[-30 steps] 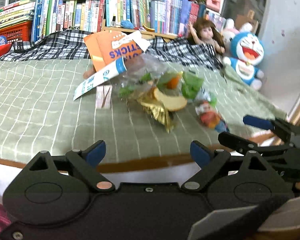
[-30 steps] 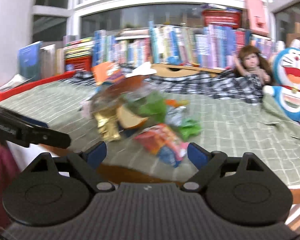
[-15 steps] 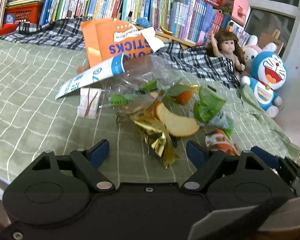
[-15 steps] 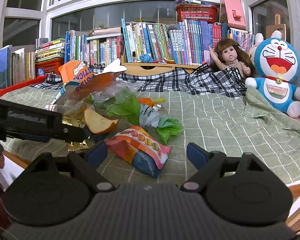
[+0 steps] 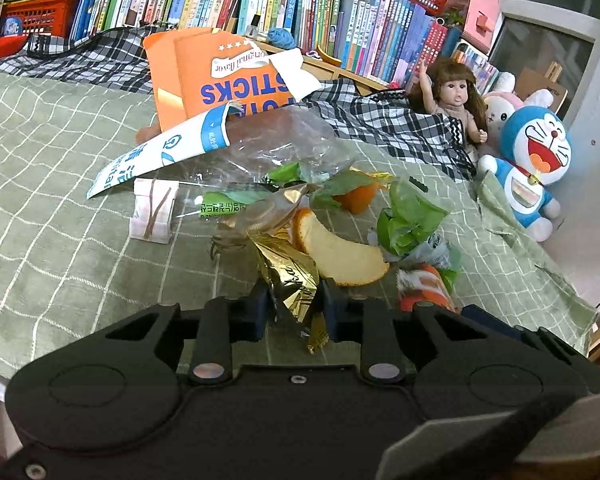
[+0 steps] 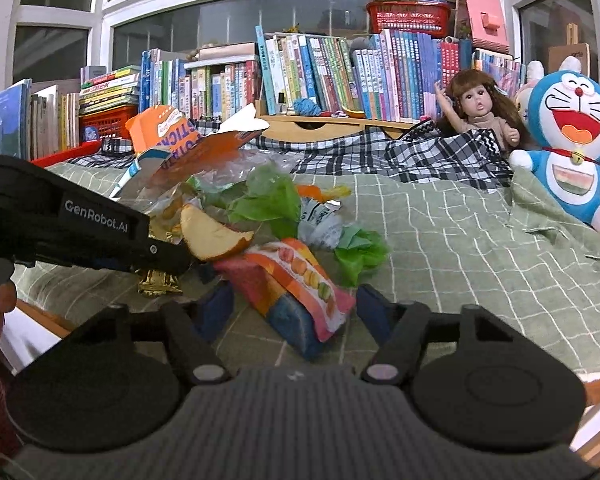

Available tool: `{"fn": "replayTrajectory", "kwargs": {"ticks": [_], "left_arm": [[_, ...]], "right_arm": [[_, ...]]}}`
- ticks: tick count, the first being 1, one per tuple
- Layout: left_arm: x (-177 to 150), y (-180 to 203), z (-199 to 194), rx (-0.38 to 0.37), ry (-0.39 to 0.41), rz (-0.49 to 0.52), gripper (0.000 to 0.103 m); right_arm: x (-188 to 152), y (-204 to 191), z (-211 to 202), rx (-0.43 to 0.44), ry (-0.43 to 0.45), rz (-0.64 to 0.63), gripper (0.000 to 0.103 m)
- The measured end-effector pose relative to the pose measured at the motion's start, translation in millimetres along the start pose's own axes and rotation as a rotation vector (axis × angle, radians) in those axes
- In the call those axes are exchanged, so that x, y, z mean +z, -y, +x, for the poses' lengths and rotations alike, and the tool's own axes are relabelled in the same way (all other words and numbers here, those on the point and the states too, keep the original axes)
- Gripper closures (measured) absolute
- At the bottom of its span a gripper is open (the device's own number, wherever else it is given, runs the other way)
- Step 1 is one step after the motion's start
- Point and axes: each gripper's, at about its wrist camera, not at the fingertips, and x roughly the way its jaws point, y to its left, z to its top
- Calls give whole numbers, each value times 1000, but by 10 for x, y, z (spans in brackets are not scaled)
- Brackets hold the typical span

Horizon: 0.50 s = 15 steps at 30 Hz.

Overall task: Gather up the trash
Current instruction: 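Grasp the gold wrapper with the left tool while the right tool grasps the colourful snack wrapper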

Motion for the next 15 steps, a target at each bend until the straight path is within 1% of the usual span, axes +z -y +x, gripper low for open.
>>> {"fn": "replayTrajectory", "kwargs": {"ticks": [1, 3, 5, 6, 7, 15], "left_arm": [[0, 5, -15, 1, 2, 6, 80], [1, 27, -39, 2, 5, 18, 81], [4, 50, -73, -1, 9, 27, 81], [4, 59, -90, -2, 12, 32, 81], [3, 71, -110, -4, 15, 38, 81], [-23, 110, -287, -12, 40, 83, 81]], "right_arm": [[0, -3, -2, 4, -3, 1, 42], [4, -1, -12, 8, -4, 6, 47], [7, -4, -29, 10, 0, 9, 51], [9, -5, -36, 7, -3, 11, 60], [10, -3, -43, 4, -3, 16, 62], [24, -14, -143, 7, 17, 11, 62]]}}
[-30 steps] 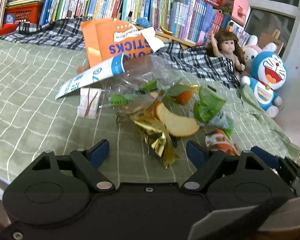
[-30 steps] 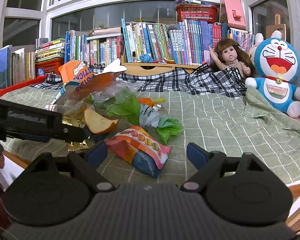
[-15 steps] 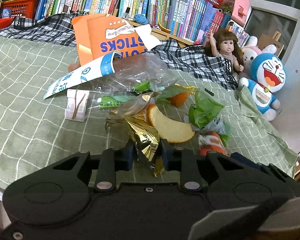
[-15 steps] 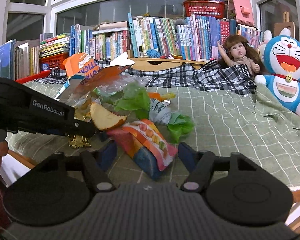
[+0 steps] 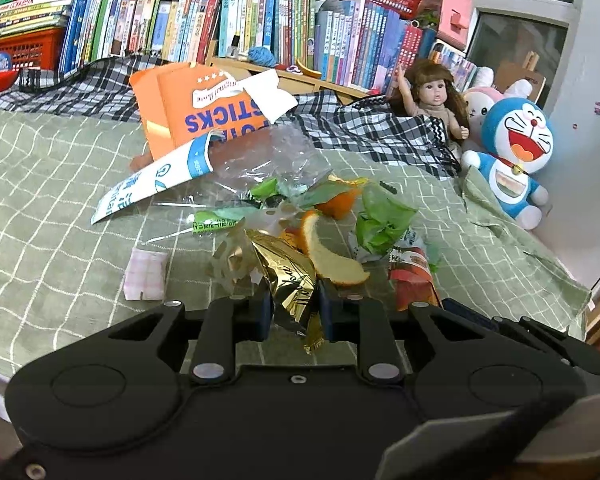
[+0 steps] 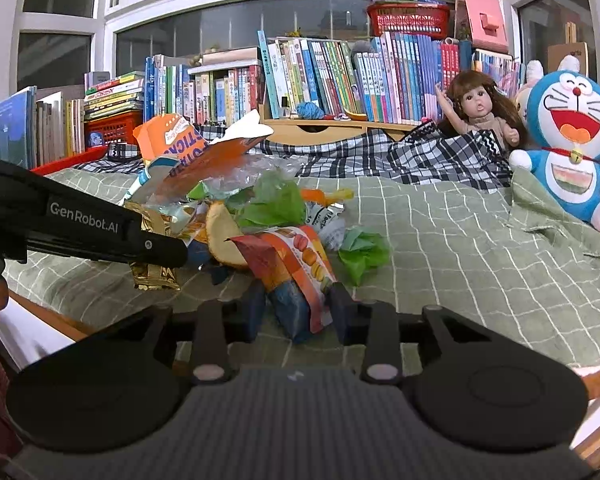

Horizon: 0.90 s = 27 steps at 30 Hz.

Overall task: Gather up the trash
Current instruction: 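Grasp the gold wrapper with the left tool while the right tool grasps the colourful snack wrapper, then carry both wrappers down into the black bin and open both tools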

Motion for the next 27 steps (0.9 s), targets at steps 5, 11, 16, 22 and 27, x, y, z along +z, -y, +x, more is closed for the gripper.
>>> {"fn": "replayTrajectory", "kwargs": {"ticks": [5, 11, 16, 22, 27], "left_arm": [[-11, 9, -84, 4, 9, 18, 81], [-56, 9, -167, 6, 11, 38, 81], [-91, 2, -222, 8, 12, 51, 81], [-118, -15, -298, 5, 14, 64, 81], [-141, -30, -357, 1, 15, 65, 81]], "right_arm": [[17, -17, -60, 5, 10, -3, 62], [16, -44, -117, 10, 15, -4, 62], [8, -76, -152, 14, 10, -11, 62], [4, -112, -198, 22, 7, -20, 63], [-9, -164, -261, 36, 8, -45, 63]]}}
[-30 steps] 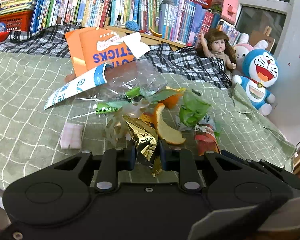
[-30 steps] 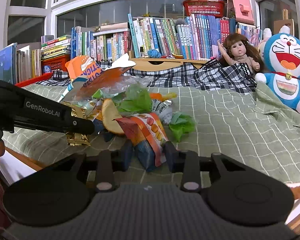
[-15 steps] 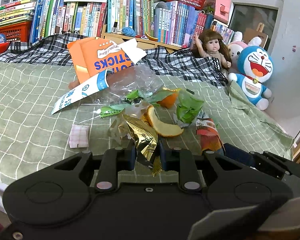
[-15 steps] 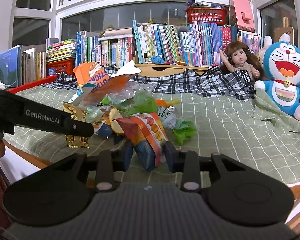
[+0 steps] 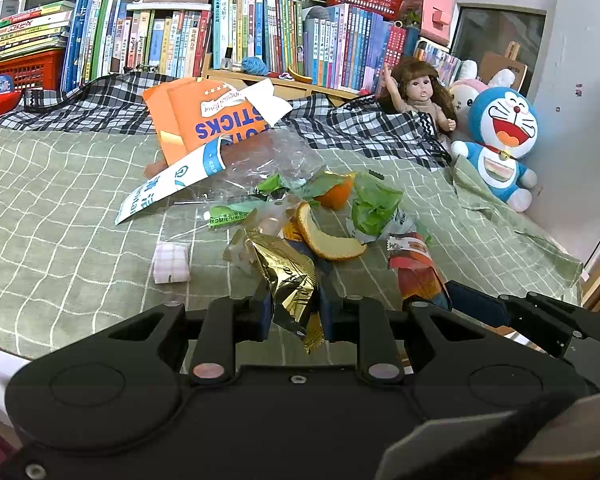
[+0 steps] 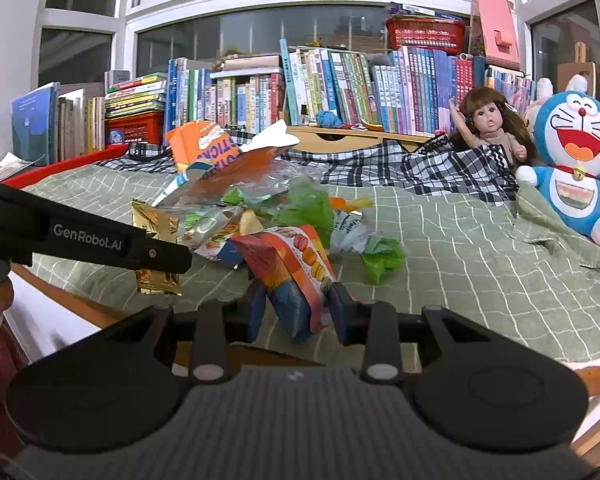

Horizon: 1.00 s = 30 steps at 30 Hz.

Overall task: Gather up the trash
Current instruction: 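Carry both wrappers down into the black bin and open both tools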

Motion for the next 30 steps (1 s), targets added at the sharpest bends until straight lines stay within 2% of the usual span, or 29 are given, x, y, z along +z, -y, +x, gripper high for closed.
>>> {"fn": "replayTrajectory", "kwargs": {"ticks": [9, 17, 20, 30], "left_arm": [[-122, -39, -198, -11, -24, 15, 81], [-331, -59, -404, -16, -77, 57, 81], [-434, -83, -419, -14, -117, 70, 81], [-827, -245, -163, 1, -327, 55, 81]], "right_arm": [[-99, -92, -152, 41, -20, -44, 63], [-240, -167, -320, 106, -80, -96, 63], [-306, -193, -355, 140, -113, -114, 63], [-586, -252, -275, 237, -260, -194, 63]]}}
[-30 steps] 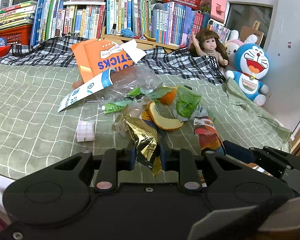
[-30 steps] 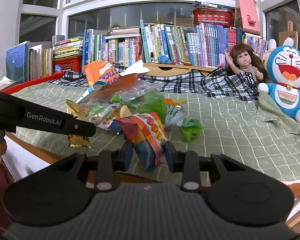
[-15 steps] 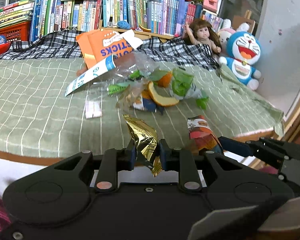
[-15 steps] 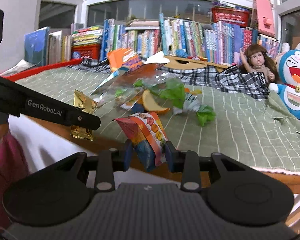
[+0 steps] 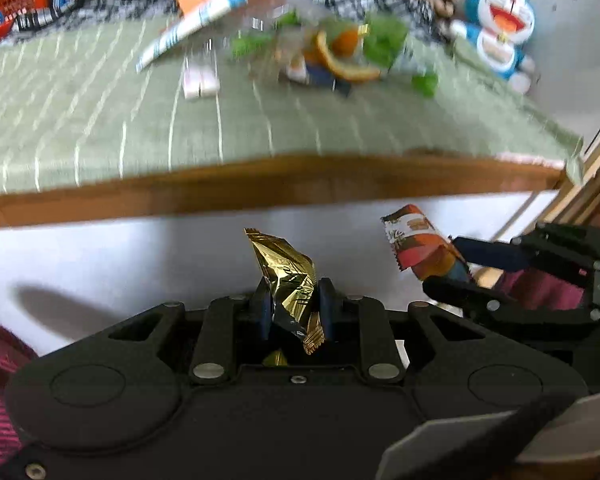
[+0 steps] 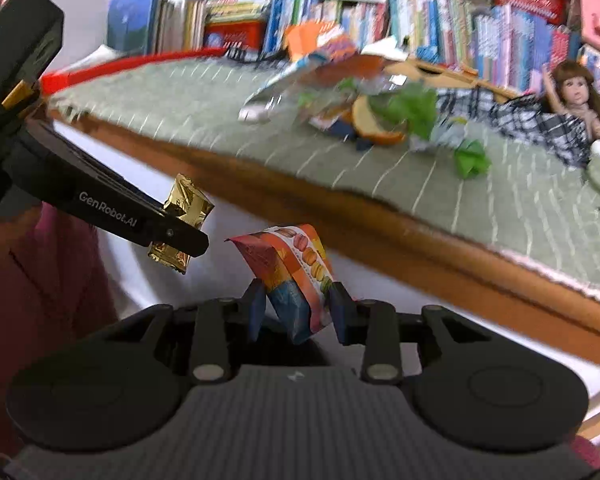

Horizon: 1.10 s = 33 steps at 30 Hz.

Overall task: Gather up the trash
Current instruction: 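Carry both wrappers down into the black bin and open both tools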

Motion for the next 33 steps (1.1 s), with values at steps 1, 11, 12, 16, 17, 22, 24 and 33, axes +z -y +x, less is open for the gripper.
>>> {"fn": "replayTrajectory", "kwargs": {"ticks": [1, 11, 12, 16, 17, 22, 24, 33], "left_arm": [[-29, -15, 66, 0, -28, -6, 81], [-284, -165, 532, 31, -201, -48, 81], [-296, -175, 549, 31, -206, -48, 81], [-302, -184, 584, 34, -212, -44, 81], [-302, -180, 592, 35, -211, -41, 81], [-275, -142, 631, 37, -205, -33, 80], [-263, -117, 624, 38, -203, -30, 78], [-229, -107, 527, 59, -168, -16, 53]], "right_arm": [[-26, -5, 32, 9, -17, -2, 63], [-203, -62, 308, 62, -128, -20, 62], [-206, -61, 325, 63, -131, -18, 62], [-217, -52, 359, 67, -142, -7, 62], [-214, -49, 365, 67, -143, -7, 62], [-188, -53, 397, 68, -149, -6, 54], [-178, -57, 401, 69, -148, -3, 52], [-163, -26, 384, 75, -138, 17, 35]]}}
